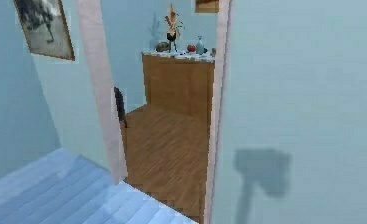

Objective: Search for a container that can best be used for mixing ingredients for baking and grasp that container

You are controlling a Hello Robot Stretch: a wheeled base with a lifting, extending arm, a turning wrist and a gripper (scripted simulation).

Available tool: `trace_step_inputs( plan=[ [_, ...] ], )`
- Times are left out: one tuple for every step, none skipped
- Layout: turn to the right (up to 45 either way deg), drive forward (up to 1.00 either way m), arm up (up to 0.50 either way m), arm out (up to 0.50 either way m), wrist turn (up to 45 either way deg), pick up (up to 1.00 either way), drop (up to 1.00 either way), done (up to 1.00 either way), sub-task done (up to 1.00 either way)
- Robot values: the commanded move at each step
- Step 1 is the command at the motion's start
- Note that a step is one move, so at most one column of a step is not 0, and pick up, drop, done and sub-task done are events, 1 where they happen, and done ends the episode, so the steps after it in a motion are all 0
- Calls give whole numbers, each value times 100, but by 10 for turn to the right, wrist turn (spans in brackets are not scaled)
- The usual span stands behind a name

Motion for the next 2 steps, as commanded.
trace_step_inputs(
  plan=[
    [-90, 0, 0, 0, 0, 0, 0, 0, 0],
    [0, 25, 0, 0, 0, 0, 0, 0, 0]
  ],
)
